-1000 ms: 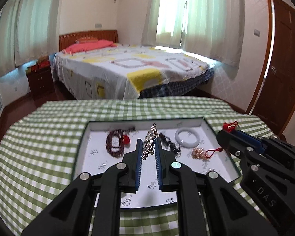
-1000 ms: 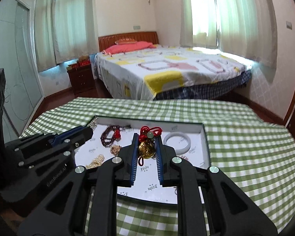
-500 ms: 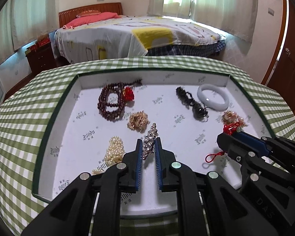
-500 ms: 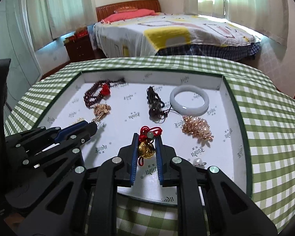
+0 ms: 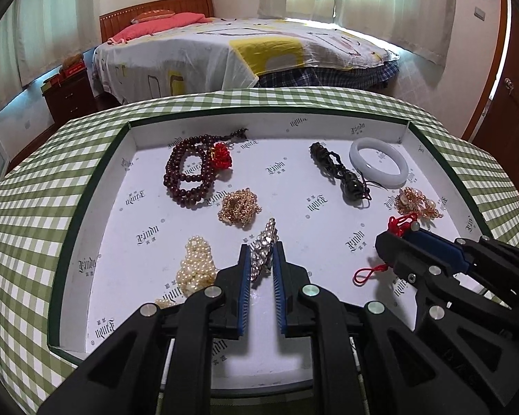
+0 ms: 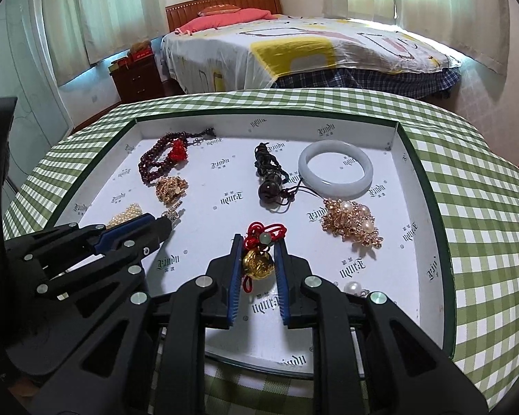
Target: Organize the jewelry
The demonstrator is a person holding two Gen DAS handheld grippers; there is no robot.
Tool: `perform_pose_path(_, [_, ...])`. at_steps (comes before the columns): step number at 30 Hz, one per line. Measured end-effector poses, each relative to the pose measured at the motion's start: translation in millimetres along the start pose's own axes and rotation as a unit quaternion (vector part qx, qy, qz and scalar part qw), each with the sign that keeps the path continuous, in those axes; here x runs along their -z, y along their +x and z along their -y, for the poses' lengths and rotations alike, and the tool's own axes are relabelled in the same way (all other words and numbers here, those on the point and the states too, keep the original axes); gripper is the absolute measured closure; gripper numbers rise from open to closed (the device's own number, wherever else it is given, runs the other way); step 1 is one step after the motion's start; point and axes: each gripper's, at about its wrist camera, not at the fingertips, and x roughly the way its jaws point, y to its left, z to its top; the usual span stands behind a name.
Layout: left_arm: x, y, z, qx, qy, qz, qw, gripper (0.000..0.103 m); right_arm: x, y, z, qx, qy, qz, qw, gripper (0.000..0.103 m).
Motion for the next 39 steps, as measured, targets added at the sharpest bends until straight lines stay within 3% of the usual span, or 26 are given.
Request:
perform_pose_path(2, [0, 0, 1, -0.001, 0.002, 0.0, 1.0, 0.088, 0, 0, 0, 0.001, 0.0, 0.0, 1.0, 0.083])
perform_pose_path(4, [0, 0, 1, -0.002, 0.003, -0.001, 1.0, 0.088, 0, 0, 1, 0.002, 0.001, 0.001, 1.0, 0.071])
perform_pose_path(8, [-1, 0, -1, 0.001, -0.001, -0.005, 1.0, 0.087, 0, -2, 3, 0.005, 0.004, 0.005, 1.0, 0.065])
perform_pose_path(10, [-1, -1, -1, 0.0, -0.003, -0.006, 1.0, 0.079, 1, -4, 5, 0.009, 0.005, 0.007, 1.0, 0.062])
perform_pose_path(12, [-1, -3, -3, -0.001, -0.009, -0.004, 1.0, 0.064, 1, -8, 8, 0.01, 0.012, 0.01, 1.0, 0.06])
perform_pose_path(17, [1, -10, -11, -0.003, -0.022, 0.0, 0.9998, 0.039, 2, -19, 13, 0.018, 0.02, 0.022, 0.999, 0.047])
perform_pose_path(23, [3, -26, -16, -0.012, -0.021, 0.008, 0.9997, 0.027, 5, -36, 13, 0.022, 0.026, 0.033, 0.999, 0.029])
perform_pose_path(25, [5, -36, -16, -0.024, -0.016, 0.018, 0.9994, 0.025, 7, -45, 11, 0.022, 0.027, 0.039, 0.999, 0.022])
perform_pose_path(31, [18, -86, -23, -0.037, -0.013, 0.071, 0.9967, 0.022, 15, -83, 3, 0.03, 0.034, 0.06, 0.997, 0.016])
perform_pose_path(39, [36, -149, -29, -0.046, -0.024, 0.097, 0.994, 0.019, 38, -141, -13, 0.027, 0.035, 0.081, 0.996, 0.015])
